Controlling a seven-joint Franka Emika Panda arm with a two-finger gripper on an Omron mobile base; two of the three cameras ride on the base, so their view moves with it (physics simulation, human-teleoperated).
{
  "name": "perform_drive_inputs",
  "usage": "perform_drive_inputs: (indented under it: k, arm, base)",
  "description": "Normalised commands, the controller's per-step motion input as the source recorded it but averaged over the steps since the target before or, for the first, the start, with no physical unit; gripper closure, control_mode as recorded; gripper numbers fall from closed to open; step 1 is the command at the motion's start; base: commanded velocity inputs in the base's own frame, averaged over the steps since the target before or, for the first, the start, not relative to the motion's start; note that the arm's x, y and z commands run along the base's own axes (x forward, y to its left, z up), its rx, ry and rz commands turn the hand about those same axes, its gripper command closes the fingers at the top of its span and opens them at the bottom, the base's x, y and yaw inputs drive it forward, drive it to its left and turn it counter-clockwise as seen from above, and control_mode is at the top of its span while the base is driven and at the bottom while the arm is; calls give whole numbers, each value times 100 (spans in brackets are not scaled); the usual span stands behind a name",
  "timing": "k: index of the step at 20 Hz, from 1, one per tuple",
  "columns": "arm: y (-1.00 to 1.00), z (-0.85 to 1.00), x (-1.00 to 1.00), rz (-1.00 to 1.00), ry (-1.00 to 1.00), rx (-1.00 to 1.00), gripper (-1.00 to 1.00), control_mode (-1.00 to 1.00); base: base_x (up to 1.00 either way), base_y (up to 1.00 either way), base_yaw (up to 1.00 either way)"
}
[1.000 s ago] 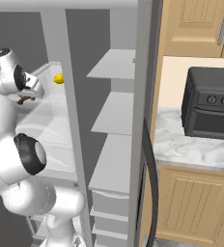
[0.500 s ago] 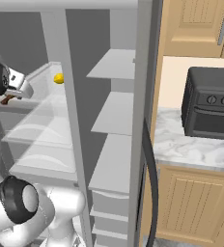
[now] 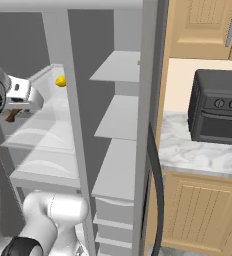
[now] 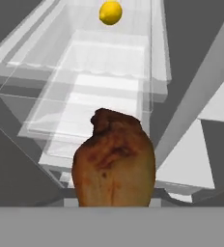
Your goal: There's a chicken drumstick in the fridge that needs to be moved to the freezer for freezing. Pick up the chicken drumstick from the fridge, place it on any shelf in the freezer, and close the fridge and freezer doors when done.
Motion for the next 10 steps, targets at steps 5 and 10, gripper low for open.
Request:
perform_drive_inputs:
  k: [5,10]
  arm:
    - [-100,42,-94,16,-23,-6,100,-100]
    - [-94,52,-34,7,-20,-1,100,-100]
  base:
    - [0,0,0]
    - [0,0,0]
